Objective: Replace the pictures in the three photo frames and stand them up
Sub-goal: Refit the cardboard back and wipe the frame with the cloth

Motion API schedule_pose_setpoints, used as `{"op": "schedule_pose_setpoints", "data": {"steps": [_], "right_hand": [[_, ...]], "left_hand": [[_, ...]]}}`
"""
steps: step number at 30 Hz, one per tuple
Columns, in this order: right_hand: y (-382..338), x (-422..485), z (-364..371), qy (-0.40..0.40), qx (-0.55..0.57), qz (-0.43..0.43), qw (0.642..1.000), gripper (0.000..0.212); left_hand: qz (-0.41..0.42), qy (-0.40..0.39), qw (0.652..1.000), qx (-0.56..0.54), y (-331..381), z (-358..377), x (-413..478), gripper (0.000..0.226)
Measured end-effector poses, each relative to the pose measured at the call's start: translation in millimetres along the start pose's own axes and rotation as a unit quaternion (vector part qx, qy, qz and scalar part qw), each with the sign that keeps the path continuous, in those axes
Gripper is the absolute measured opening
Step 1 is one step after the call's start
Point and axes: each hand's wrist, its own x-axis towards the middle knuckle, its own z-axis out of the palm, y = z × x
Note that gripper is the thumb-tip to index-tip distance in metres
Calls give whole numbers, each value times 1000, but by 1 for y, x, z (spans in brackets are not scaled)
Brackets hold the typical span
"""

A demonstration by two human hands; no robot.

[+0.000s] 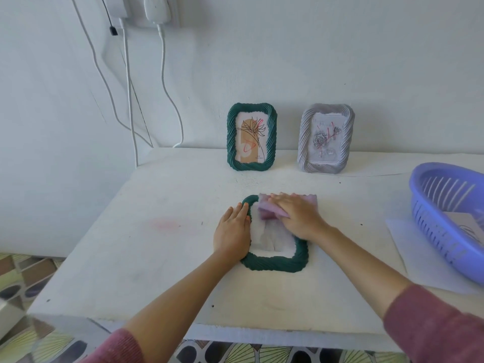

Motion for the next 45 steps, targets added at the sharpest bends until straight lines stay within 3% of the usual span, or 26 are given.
{"op": "schedule_pose_setpoints", "data": {"steps": [5,8,12,15,17,19,21,24,27,29,31,33,34,37,39,42,45], "right_hand": [[-19,-57,-3,-87,42,-145,985,46],[3,-77,-19,-109,15,-158,981,51],[19,-54,-29,-106,-40,-43,993,44],[12,-39,-34,-68,68,77,992,39],[-2,-34,-45,8,175,117,978,38],[-18,-32,-60,109,296,162,935,33],[-28,-31,-67,141,419,227,868,33],[-45,-29,-66,56,616,282,733,30],[-62,-26,-51,-25,731,268,627,44],[-71,-24,-44,-46,766,264,584,60],[-81,-23,-44,-83,785,227,571,77],[-88,-20,-43,-135,782,181,581,88],[-92,-19,-43,-148,762,172,607,88],[-97,-17,-44,-100,595,184,776,80],[-90,-19,-45,-47,490,204,846,76],[-61,-27,-38,21,376,241,895,63],[-36,-39,-26,73,259,256,928,46]], "left_hand": [[-12,-2,1000,-9,-2,1,2,53],[-31,-4,999,-33,-1,2,1,47],[-41,-9,997,-57,-1,3,2,47],[-49,-4,995,-85,1,-1,2,46],[-70,-10,983,-167,5,-10,4,41],[-102,-4,947,-304,15,-21,4,30],[-115,43,929,-349,26,-29,3,29],[-48,100,932,-346,54,-37,-11,68],[-9,85,949,-303,76,-40,-22,84],[-20,87,958,-271,72,-44,-25,76],[-32,100,959,-262,59,-51,-26,66],[-32,104,964,-242,44,-59,-27,62],[-29,106,970,-215,36,-63,-26,61],[-42,113,988,-96,5,-74,-21,62],[-88,100,991,-20,-26,-79,-16,64],[-144,9,983,114,-70,-76,-14,63],[-138,-37,977,160,-88,-70,-15,66]]}}
